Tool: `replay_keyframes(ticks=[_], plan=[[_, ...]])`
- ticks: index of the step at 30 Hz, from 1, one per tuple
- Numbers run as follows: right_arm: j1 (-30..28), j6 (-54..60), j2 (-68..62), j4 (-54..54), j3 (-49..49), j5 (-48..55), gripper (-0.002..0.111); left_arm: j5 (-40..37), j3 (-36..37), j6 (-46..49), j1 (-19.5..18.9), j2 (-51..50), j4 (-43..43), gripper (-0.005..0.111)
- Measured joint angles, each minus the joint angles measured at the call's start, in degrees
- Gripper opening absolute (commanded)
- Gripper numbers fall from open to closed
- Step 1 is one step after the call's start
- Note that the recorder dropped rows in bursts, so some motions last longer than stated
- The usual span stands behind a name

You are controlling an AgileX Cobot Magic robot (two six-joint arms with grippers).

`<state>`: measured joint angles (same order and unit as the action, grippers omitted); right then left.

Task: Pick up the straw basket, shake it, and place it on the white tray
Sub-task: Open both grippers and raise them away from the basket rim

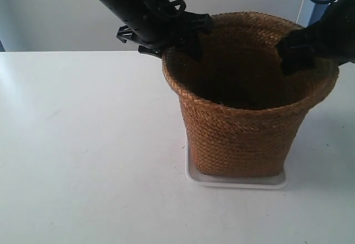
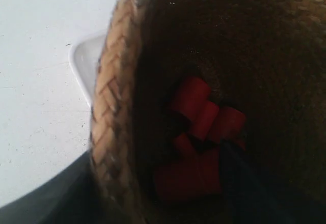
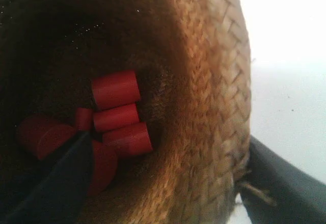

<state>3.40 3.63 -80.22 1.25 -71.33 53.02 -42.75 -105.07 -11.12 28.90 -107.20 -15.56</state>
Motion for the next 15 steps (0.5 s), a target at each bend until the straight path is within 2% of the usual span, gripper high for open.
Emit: replay_keyframes(ticks=[6,15], plan=[[0.0,0.0,0.1,-1.3,0.0,-1.1,0.072,0.0,0.0,0.0,0.0,0.2,1.0,0.072],[0.0,0.0,9.1,-2.4,-1.1,-5.6,0.072,-1.5,0.0,0.1,0.0,7.9,10.5,0.069]])
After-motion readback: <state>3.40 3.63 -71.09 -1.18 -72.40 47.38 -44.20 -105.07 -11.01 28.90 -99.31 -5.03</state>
